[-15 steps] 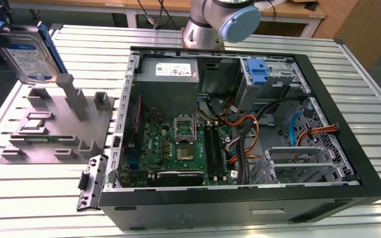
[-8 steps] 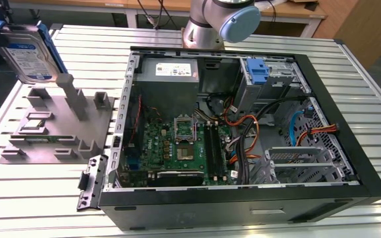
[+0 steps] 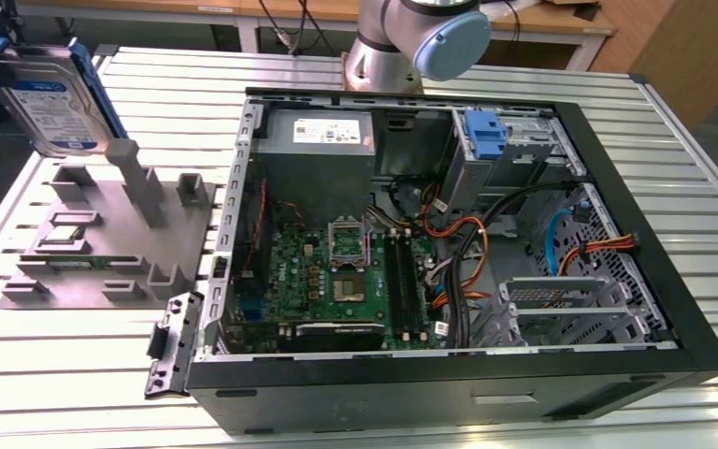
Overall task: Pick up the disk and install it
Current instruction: 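Pick up the disk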
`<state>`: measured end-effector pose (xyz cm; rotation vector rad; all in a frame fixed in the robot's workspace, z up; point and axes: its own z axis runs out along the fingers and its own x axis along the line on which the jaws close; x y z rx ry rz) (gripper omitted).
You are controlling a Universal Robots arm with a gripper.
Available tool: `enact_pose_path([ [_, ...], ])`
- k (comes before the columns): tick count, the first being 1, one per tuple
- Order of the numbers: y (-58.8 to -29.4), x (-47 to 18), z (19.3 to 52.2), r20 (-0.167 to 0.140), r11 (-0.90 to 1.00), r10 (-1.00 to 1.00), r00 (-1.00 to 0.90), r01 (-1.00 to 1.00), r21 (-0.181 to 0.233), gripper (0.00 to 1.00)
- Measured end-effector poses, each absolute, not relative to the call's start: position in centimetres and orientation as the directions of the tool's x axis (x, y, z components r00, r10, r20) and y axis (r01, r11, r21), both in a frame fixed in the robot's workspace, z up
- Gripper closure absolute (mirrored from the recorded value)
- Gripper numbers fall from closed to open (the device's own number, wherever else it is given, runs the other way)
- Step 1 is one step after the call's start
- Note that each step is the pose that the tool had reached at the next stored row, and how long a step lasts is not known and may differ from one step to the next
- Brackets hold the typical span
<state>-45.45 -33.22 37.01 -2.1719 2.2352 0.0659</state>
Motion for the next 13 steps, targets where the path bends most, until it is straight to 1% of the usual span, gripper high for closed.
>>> enact_pose_path([
  [13,-33.22,-45.45,37.45,-0.047,0.028,-0.998,-0.029,-1.0,0.013,0.64],
])
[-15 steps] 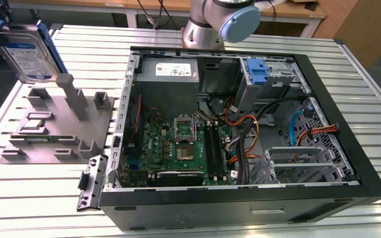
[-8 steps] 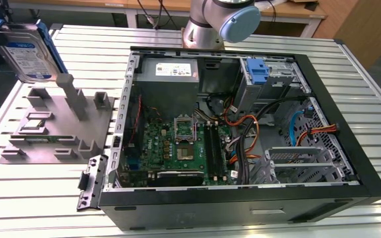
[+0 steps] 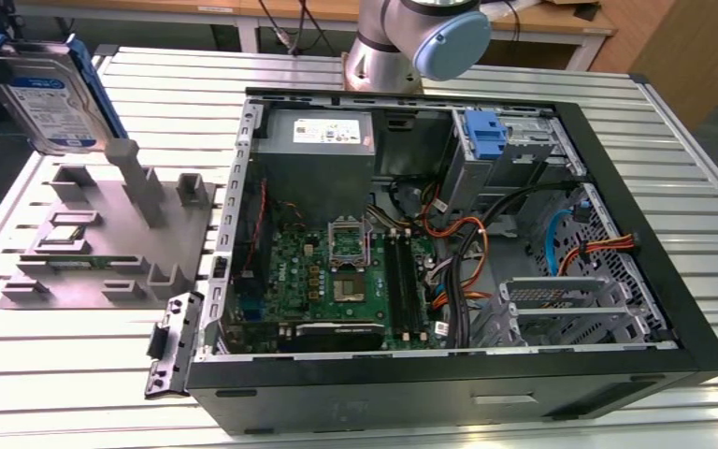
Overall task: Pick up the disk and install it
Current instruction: 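Pick up the disk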
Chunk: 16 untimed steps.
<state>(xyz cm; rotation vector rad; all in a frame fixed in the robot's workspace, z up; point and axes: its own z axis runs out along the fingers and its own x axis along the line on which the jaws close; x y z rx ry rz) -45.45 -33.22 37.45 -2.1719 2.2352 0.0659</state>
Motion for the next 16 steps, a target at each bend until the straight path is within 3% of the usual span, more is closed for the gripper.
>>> enact_pose_path([
  [16,-33.22,-45.45,38.02,-0.047,0.028,-0.998,-0.029,-1.0,0.014,0.64],
])
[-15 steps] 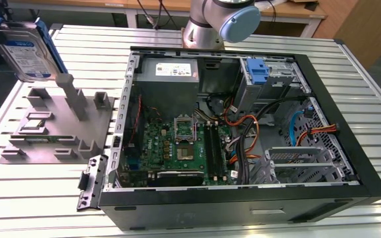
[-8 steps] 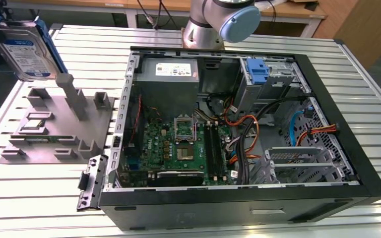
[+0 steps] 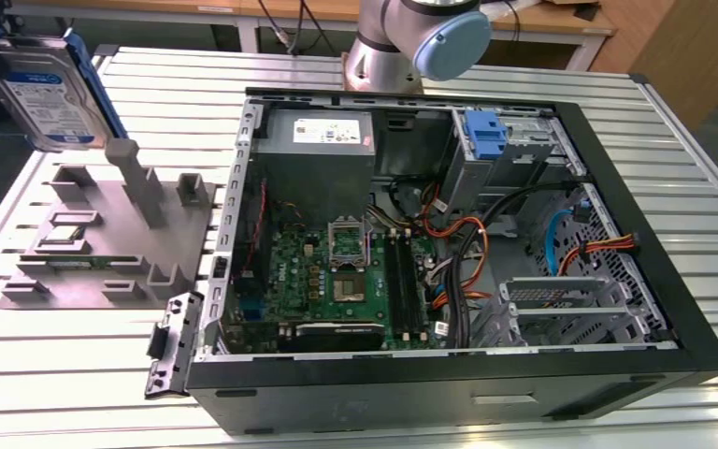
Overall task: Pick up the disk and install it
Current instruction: 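Pick up the disk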
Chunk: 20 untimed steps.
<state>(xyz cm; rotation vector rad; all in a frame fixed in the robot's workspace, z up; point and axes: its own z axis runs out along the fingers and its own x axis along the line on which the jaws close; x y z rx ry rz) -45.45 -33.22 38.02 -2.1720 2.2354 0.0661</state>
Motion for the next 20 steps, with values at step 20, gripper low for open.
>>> enact_pose_path([
  [20,-33.22,-45.45,38.61,-0.047,0.028,-0.998,-0.029,-1.0,0.014,0.64],
])
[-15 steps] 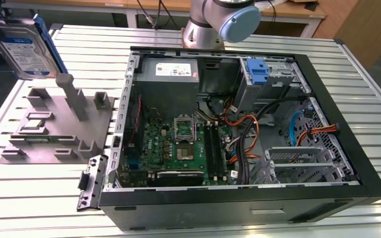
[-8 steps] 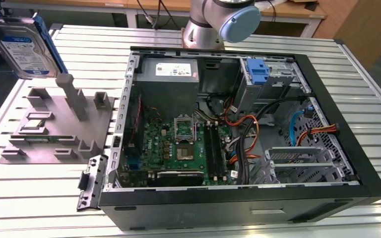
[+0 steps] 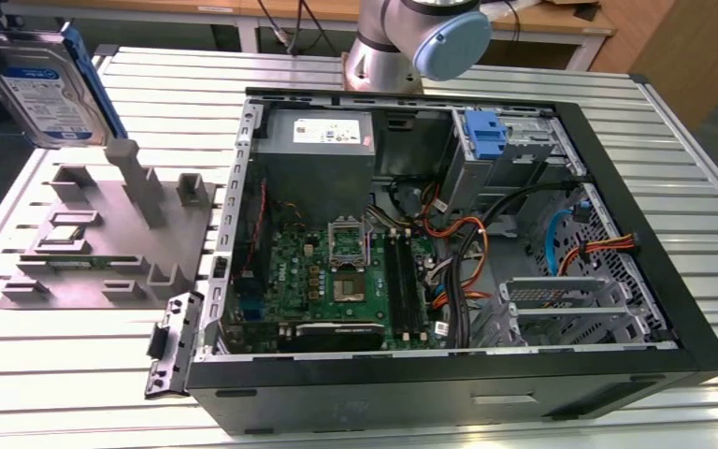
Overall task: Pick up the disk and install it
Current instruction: 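Pick up the disk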
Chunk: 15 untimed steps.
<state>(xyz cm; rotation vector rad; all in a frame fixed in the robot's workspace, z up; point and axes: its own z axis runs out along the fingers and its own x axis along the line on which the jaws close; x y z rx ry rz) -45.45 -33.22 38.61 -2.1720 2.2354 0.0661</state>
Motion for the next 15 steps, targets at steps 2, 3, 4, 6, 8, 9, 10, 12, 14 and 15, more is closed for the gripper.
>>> enact_pose_path([
  [2,-33.22,-45.45,38.71,-0.047,0.028,-0.998,-0.029,-1.0,0.014,0.64],
  [3,-33.22,-45.45,38.75,-0.047,0.028,-0.998,-0.029,-1.0,0.014,0.64],
  [4,-33.22,-45.45,38.81,-0.047,0.028,-0.998,-0.029,-1.0,0.014,0.64],
  [6,-33.22,-45.45,38.9,-0.047,0.028,-0.998,-0.029,-1.0,0.014,0.64],
  [8,-33.22,-45.45,39.0,-0.047,0.028,-0.998,-0.029,-1.0,0.014,0.64],
  [9,-33.22,-45.45,39.04,-0.047,0.028,-0.998,-0.029,-1.0,0.014,0.64],
  [10,-33.22,-45.45,39.08,-0.047,0.028,-0.998,-0.029,-1.0,0.014,0.64],
  [12,-33.21,-45.45,39.15,-0.047,0.028,-0.998,-0.029,-1.0,0.014,0.64],
  [14,-33.22,-45.45,39.25,-0.047,0.028,-0.998,-0.029,-1.0,0.014,0.64],
  [15,-33.22,-45.45,39.31,-0.047,0.028,-0.998,-0.029,-1.0,0.014,0.64],
])
